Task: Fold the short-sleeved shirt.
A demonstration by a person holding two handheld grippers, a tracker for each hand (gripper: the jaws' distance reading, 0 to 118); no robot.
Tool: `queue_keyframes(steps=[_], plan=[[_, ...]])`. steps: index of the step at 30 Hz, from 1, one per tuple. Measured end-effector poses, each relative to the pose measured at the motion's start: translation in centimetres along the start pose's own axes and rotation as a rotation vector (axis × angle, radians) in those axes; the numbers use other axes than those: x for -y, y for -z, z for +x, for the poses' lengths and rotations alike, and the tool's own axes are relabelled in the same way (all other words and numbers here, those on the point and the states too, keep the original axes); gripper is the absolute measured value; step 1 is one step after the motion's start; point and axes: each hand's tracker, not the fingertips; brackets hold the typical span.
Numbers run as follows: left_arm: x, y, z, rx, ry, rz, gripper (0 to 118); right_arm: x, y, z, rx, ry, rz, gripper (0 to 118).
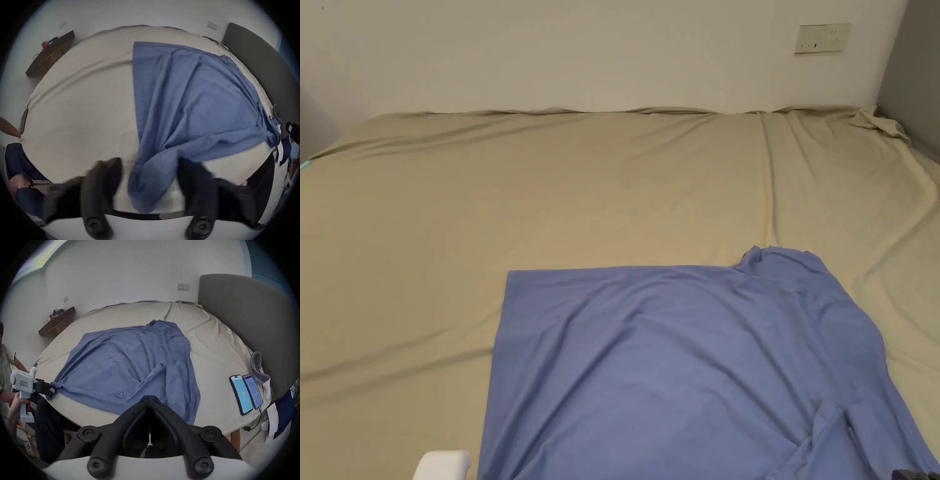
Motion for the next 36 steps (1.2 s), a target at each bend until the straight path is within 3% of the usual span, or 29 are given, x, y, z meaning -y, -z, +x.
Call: queue_keyframes(steps=[1,2,5,6,7,8,9,10,13,16,17,19,21,22,26,30,36], plan=[[-0.1,0.1,0.1,0.028,0.005,0.011,52,-0.1,0.2,-0.1,0.001,0.001,-0.01,2],[-0.2,0.4,0.2,0.049,-0.009,0.014,3,-0.2,0.2,-0.3,0.002,0.001,-0.02,2],[0.0,0.9,0.9,0.005,0.038,0.001,3,0.0,1.0,0.4,0.004,0.01,-0.058,2],[0.1,0.7,0.9,0.016,0.017,0.012,3,0.1,1.4,0.8,-0.006,0.021,-0.098,11],[0.0,0.3,0.7,0.027,0.01,0.008,3,0.2,1.8,1.3,0.017,0.04,-0.127,44],[-0.1,0.1,0.6,0.033,0.001,0.004,3,0.4,2.2,1.8,0.031,0.053,-0.144,109],[0.0,-0.2,0.6,0.03,-0.003,0.014,3,0.9,2.7,2.4,0.053,0.049,-0.171,118],[0.0,-0.6,0.6,0.031,-0.004,0.022,3,1.2,2.6,3.1,0.073,0.049,-0.115,118],[-0.5,-1.1,0.5,0.041,-0.013,0.03,3,1.9,4.0,5.6,0.106,0.11,-0.221,118],[-0.9,-1.0,1.0,0.038,-0.008,0.024,3,2.5,5.4,6.8,0.049,0.163,-0.31,114],[-0.8,-0.9,1.2,0.034,-0.004,0.021,3,2.8,6.0,7.0,0.039,0.164,-0.321,95],[-0.8,-1.0,1.8,0.024,0.012,0.017,3,4.0,8.1,7.9,0.077,0.178,-0.38,33],[-0.6,-1.1,2.3,0.019,0.027,0.019,3,4.4,8.6,7.8,0.058,0.184,-0.349,16],[-0.5,-1.3,2.5,0.016,0.031,0.025,3,4.0,8.2,7.3,0.038,0.217,-0.318,15],[-1.3,-3.2,2.3,0.053,-0.027,0.096,3,3.0,6.1,6.5,0.054,0.188,-0.244,14],[-4.2,-4.6,1.9,0.068,-0.026,0.148,3,-0.7,4.1,6.3,-0.005,0.195,-0.196,14],[-12.6,-2.2,2.5,0.0,0.026,0.151,3,-8.4,7.6,7.9,-0.042,0.214,-0.14,14]])
